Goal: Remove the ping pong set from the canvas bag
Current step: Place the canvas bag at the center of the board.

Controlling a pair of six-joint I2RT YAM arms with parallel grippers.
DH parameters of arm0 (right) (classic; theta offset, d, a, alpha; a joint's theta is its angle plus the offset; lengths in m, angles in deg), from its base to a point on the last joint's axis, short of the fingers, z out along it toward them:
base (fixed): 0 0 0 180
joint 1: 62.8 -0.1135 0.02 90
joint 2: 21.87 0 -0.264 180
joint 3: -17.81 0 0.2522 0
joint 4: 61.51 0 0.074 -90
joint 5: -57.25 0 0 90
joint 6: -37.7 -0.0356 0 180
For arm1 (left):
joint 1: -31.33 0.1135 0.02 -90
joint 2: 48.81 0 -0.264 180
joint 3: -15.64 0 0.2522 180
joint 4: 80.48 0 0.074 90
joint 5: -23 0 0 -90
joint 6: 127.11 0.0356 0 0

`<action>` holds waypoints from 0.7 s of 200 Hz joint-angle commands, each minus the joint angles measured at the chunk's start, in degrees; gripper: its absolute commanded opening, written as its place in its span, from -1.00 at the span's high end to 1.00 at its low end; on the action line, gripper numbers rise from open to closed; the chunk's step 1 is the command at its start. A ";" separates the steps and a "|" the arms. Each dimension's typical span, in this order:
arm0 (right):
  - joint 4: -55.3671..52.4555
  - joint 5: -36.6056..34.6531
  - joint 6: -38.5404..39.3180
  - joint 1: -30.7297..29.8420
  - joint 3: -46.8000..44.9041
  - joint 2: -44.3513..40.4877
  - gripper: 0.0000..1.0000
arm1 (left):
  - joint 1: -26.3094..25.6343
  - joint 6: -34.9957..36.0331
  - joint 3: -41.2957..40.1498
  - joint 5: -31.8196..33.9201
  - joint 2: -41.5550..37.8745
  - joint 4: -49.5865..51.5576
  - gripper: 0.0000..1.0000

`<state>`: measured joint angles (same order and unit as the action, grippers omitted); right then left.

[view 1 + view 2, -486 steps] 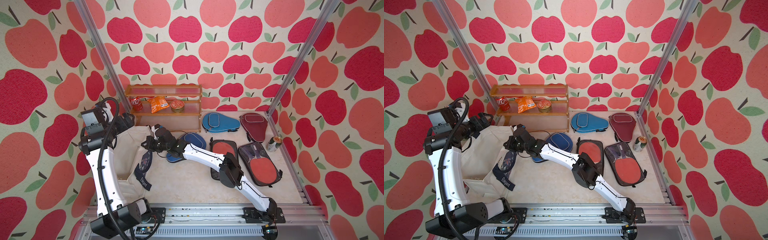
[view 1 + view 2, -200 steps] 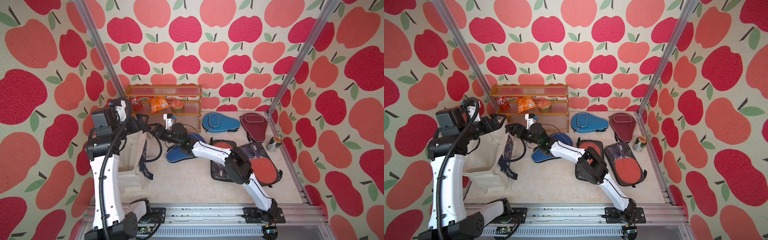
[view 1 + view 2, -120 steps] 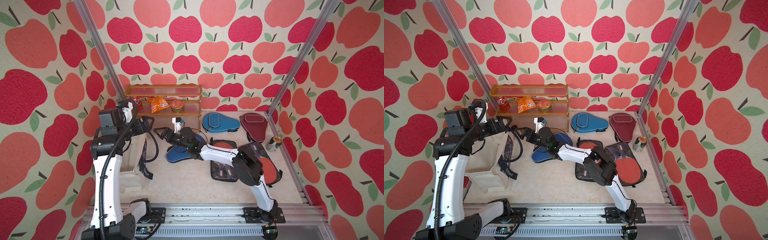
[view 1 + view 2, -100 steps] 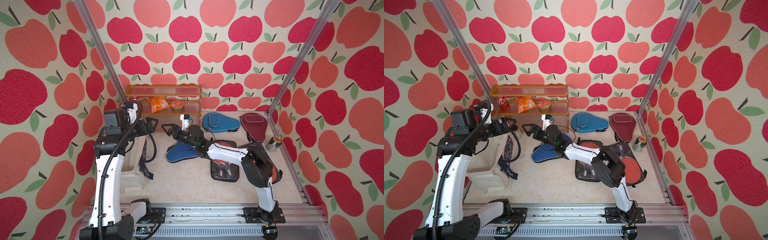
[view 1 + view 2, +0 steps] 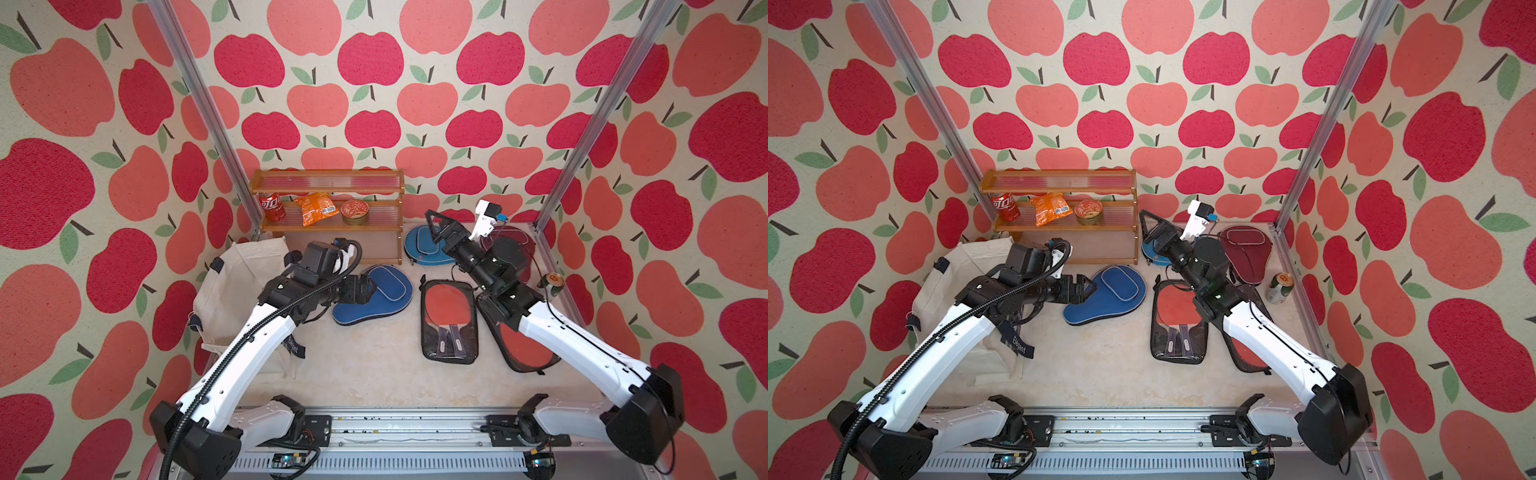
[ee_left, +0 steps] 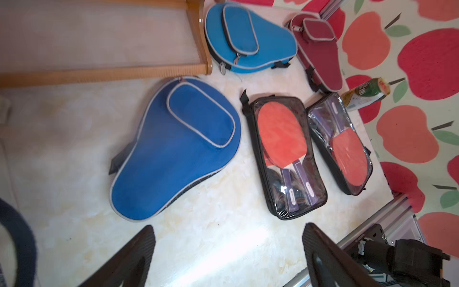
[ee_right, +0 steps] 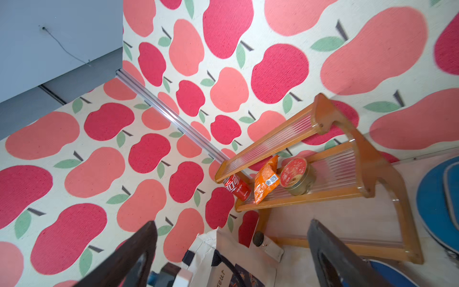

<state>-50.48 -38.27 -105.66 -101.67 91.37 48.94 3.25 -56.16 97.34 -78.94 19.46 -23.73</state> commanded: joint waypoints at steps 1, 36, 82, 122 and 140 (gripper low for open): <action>-6.16 -0.34 1.35 0.91 -2.75 -2.42 -0.92 | -1.01 -4.17 -5.08 3.84 1.01 -2.16 -0.81; -7.92 1.12 3.21 1.10 -3.61 -5.88 -0.92 | -1.02 -7.46 -14.37 4.95 -0.62 -9.21 -0.79; -7.39 1.28 5.20 1.02 -4.77 -8.75 -0.92 | -0.38 -10.34 -22.67 10.02 -1.71 -15.84 -0.78; -3.48 2.24 6.93 0.88 -6.13 -9.46 -0.92 | 2.99 -10.05 -28.31 11.21 -4.66 -19.31 -0.79; -3.33 2.35 7.88 0.66 -6.26 -9.61 -0.92 | 5.74 -9.31 -30.80 12.63 -6.31 -20.43 -0.80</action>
<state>-56.05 -36.92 -100.70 -100.58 86.01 40.48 6.25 -65.12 69.17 -69.52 15.50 -40.87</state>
